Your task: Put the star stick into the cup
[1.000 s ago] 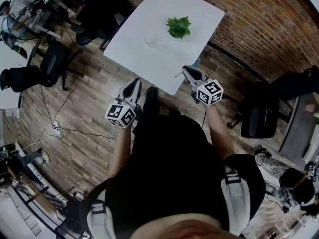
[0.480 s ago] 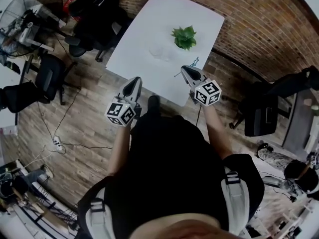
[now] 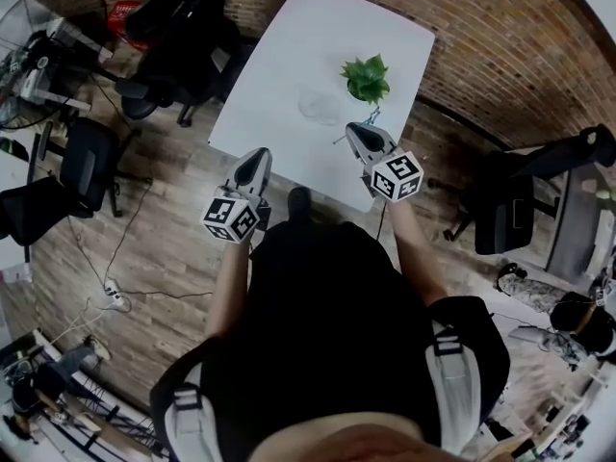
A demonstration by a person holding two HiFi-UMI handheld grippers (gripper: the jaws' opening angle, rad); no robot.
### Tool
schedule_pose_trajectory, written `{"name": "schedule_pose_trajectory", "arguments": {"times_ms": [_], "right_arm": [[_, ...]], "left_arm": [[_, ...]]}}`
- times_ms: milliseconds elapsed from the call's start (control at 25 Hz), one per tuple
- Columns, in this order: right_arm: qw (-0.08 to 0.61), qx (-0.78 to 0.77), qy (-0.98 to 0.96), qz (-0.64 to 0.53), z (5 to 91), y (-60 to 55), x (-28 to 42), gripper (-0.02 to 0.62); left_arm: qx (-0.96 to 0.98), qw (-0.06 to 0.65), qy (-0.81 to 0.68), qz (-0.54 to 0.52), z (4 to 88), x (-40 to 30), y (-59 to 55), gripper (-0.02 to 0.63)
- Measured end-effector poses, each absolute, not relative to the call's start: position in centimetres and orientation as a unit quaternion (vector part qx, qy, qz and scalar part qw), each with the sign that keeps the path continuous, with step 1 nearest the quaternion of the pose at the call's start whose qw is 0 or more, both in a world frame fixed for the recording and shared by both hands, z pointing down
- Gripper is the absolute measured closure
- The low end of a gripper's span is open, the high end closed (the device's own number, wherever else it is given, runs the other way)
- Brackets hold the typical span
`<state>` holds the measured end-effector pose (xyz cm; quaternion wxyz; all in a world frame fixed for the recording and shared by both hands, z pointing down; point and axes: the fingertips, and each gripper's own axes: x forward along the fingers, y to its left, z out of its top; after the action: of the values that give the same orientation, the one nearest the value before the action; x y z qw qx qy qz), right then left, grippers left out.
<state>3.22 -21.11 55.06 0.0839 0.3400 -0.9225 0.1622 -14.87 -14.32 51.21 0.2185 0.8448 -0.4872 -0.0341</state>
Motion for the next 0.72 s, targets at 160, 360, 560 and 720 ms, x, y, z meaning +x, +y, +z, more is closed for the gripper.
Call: {"name": "schedule_pose_trajectory", "arguments": {"times_ms": [160,360,560,720], "right_arm": [[0.089,0.353,-0.918,0.158,55.4,-22.2,1.9,0.584],[0.095,0.364,-0.913,0.157,55.8,-23.1,0.4,0.584],[0.095,0.373,-0.91,0.154,55.9,-24.1,-0.7,0.584],[0.097,0.38,-0.908,0.145,55.9,-25.0,-1.4,0.584]], "left_arm": [[0.85,0.221,-0.476,-0.032,51.7,-16.0,-15.4,0.58],[0.856,0.226,-0.464,-0.03,52.2,-16.9,-16.5,0.58],[0.861,0.228,-0.454,-0.03,52.4,-17.8,-17.5,0.58],[0.863,0.232,-0.448,-0.029,52.8,-18.2,-18.2,0.58]]}}
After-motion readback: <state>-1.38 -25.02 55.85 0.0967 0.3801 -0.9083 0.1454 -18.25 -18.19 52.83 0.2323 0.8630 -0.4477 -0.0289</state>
